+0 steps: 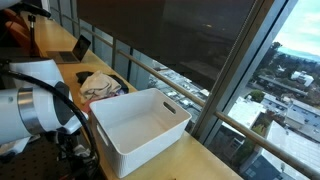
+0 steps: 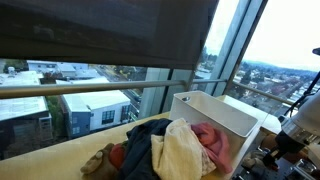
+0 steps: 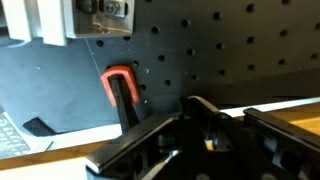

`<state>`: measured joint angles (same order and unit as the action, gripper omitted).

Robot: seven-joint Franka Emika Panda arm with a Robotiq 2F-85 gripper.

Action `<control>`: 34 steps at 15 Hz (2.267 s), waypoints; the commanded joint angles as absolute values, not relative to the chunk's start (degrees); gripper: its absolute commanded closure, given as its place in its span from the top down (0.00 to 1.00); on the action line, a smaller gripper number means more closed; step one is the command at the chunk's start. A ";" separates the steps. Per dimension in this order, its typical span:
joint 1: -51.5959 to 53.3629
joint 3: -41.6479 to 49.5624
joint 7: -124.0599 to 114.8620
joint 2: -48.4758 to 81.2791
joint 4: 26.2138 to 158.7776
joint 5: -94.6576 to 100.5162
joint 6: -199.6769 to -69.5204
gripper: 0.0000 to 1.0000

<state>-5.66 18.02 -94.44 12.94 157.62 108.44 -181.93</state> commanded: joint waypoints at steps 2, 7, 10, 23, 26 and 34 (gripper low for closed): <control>-3.08 23.07 -100.44 4.65 158.28 112.56 -180.17 0.02; -3.07 25.08 -96.67 -1.34 158.93 108.73 -177.64 0.02; -3.64 24.01 -95.48 -2.67 157.36 105.67 -176.71 0.02; -2.61 13.56 -65.18 -16.94 158.84 67.79 -164.65 0.02; -0.51 9.22 -54.91 -22.77 158.34 53.52 -158.38 0.02; 3.41 -5.03 -30.79 -31.09 141.66 20.12 -132.50 0.02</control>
<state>3.40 0.21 -37.09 -30.27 149.60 28.27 -142.12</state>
